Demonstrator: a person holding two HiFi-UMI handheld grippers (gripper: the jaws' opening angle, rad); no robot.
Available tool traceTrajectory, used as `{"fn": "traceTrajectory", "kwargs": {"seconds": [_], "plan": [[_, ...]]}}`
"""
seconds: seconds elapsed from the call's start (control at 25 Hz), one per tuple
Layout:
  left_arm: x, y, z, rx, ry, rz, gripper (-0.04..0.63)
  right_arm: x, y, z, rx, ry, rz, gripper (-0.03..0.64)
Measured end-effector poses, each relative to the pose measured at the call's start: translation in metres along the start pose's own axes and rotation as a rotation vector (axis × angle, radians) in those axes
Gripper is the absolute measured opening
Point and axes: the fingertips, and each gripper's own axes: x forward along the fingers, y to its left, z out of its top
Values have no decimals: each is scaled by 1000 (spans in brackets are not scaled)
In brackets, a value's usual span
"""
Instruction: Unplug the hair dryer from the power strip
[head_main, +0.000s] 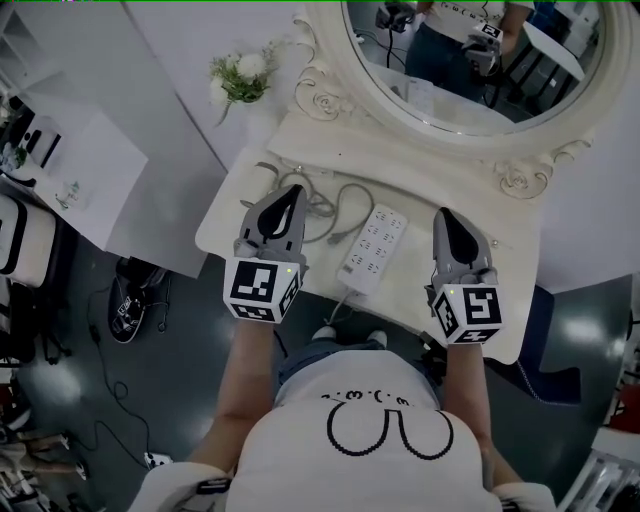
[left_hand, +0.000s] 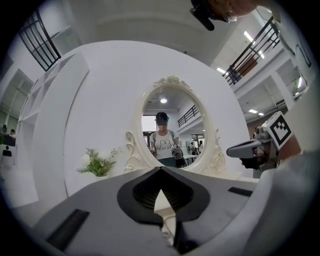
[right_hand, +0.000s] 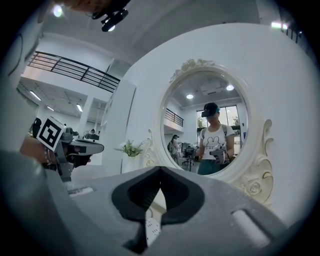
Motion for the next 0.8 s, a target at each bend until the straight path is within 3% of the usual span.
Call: {"fn": "traceTrajectory", "kwargs": {"seconds": [0.4,0.8], "plan": [[5,-2,34,27,-94,0,-3,-15,-14,28,-37,-43,-43,-3],[1,-3,38,52,-99,16,-3,-21,-14,29,-44,-45,-33,-3]]}}
